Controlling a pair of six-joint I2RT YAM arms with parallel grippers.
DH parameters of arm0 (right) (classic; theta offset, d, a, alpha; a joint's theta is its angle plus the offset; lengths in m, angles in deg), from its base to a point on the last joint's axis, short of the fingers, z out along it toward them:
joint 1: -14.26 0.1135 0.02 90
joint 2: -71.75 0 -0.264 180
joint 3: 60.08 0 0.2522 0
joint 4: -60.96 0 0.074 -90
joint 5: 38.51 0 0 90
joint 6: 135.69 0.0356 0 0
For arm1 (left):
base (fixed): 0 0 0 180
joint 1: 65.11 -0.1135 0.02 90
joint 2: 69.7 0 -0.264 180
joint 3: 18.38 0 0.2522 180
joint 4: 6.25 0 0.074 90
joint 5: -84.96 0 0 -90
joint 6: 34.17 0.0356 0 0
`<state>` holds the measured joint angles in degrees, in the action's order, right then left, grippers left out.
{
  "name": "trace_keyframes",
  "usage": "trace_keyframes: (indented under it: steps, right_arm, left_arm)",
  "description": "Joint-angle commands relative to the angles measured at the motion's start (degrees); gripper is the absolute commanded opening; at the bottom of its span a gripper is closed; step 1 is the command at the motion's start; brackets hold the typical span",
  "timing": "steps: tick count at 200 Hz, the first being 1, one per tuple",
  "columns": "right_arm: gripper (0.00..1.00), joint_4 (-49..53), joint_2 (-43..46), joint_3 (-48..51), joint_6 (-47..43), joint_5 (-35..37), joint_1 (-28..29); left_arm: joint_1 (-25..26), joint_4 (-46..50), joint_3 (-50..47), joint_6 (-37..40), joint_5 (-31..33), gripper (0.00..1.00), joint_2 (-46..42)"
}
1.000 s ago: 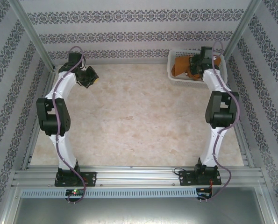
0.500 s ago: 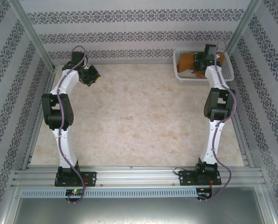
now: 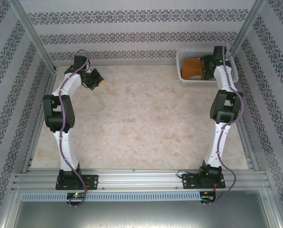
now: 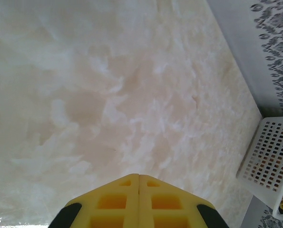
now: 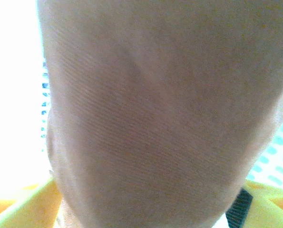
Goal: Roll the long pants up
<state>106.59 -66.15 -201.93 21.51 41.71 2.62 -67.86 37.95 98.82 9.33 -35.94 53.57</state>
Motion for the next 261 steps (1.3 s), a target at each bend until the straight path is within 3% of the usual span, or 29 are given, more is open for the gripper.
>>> trace_keyframes:
  steps: [1, 44, 71, 81, 89, 97, 102, 118, 138, 155, 175, 203, 215, 235, 252, 261]
  right_arm:
    - [0.88, 9.1, 4.4, -2.8, -4.2, 3.3, -0.7]
    - [0.88, 13.3, 10.9, -2.7, -5.6, 3.7, -0.7]
    - [0.88, 10.6, 19.1, 3.3, -12.0, 4.1, 1.4]
    - [0.89, 8.0, 23.1, 6.5, -17.4, 3.9, 3.3]
    - [0.97, 7.4, 26.1, 9.0, -24.1, 4.6, 5.5]
    - [0.98, 7.3, 29.4, 12.6, -31.7, 7.4, 8.4]
    - [0.98, 6.9, 32.1, 15.8, -36.1, 10.0, 10.5]
    - [0.98, 0.4, 41.1, 31.9, -48.3, 19.3, 17.2]
    - [0.98, -13.9, 53.2, 55.7, -56.7, 26.7, 23.6]
    - [0.98, -24.0, 61.2, 71.6, -58.1, 29.6, 24.8]
    - [0.98, -36.6, 67.0, 85.5, -60.5, 31.5, 24.5]
    - [0.98, -49.4, 64.4, 93.8, -67.5, 33.8, 23.1]
    - [0.98, -53.5, 62.1, 95.4, -68.6, 32.6, 22.0]
    - [0.98, -61.9, 57.8, 97.7, -68.3, 27.3, 19.6]
    - [0.98, -68.1, 51.4, 97.2, -68.1, 26.3, 18.6]
    - [0.98, -64.9, 51.5, 95.7, -67.2, 25.4, 17.7]
  left_arm:
    - [-0.3, -3.1, -2.6, -1.4, -1.8, 0.0, -3.9]
    - [-0.3, -5.7, -6.9, -1.5, -2.3, 0.0, -7.9]
    - [-0.3, -5.0, -9.1, 4.7, 0.8, 0.01, -12.3]
    - [-0.3, -7.9, -11.9, 10.1, 2.1, 0.18, -15.4]
    - [-0.3, -12.6, -16.0, 14.7, 3.3, 0.43, -19.3]
    - [-0.2, -17.9, -21.1, 19.4, 5.8, 0.87, -23.9]
    - [-0.1, -20.9, -24.4, 22.3, 7.8, 0.99, -26.5]
    - [0.0, -25.9, -33.9, 28.0, 15.4, 1.0, -34.9]
    - [1.0, -28.5, -44.3, 34.1, 23.7, 1.0, -43.7]
    - [2.0, -32.7, -53.4, 35.9, 27.9, 1.0, -49.8]
    - [2.3, -47.2, -67.0, 38.7, 28.1, 1.0, -55.3]
    - [2.5, -58.3, -76.9, 37.9, 34.7, 1.0, -54.4]
    - [2.5, -63.6, -79.7, 39.0, 34.1, 1.0, -52.4]
    - [2.5, -65.7, -81.3, 41.3, 35.7, 1.0, -53.2]
    - [2.3, -66.7, -81.7, 43.0, 35.7, 1.0, -48.7]
    - [2.3, -70.1, -82.0, 43.8, 33.6, 1.0, -45.7]
